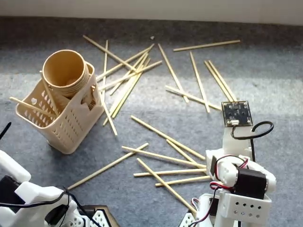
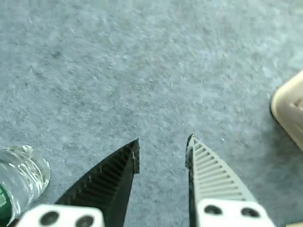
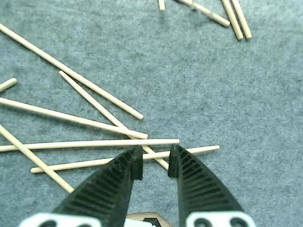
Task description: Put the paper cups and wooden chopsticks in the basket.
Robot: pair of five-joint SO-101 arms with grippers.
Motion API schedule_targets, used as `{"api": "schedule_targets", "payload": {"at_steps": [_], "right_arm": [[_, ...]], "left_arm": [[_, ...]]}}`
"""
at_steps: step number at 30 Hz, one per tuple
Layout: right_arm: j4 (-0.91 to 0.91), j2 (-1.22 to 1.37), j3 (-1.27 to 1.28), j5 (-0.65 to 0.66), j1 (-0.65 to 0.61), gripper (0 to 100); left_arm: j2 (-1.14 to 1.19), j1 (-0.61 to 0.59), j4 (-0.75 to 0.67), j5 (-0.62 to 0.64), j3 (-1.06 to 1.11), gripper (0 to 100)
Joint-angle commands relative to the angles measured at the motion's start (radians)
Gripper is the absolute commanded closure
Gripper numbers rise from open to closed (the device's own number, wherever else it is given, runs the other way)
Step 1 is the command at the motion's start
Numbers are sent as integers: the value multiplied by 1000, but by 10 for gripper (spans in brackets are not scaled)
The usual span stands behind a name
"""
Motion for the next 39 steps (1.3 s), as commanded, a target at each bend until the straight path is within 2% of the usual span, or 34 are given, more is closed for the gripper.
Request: {"api": "schedule_targets", "payload": {"at_steps": [1,4,7,9,11,15,21,26,32,36,39], "right_arm": [[-12,8,-7,12,-7,886],[-12,8,-7,12,-7,886],[-12,8,-5,12,-7,886],[-12,8,-5,12,-7,886],[-12,8,-5,12,-7,886],[-12,8,-5,12,-7,886],[-12,8,-5,12,-7,886],[-12,8,-4,12,-7,886],[-12,8,-4,12,-7,886],[-12,8,-4,12,-7,886],[-12,8,-4,12,-7,886]], "left_arm": [[-4,59,-84,78,-12,825],[-5,148,-183,163,42,827],[-4,199,-368,258,99,828],[-4,223,-457,269,150,829],[-4,243,-479,267,203,829],[-4,291,-443,218,318,829],[-5,398,-192,176,410,829],[-5,409,-68,150,424,829],[-13,417,-15,55,515,829],[-15,461,-23,-81,533,829],[-15,469,-86,-89,530,829]]}}
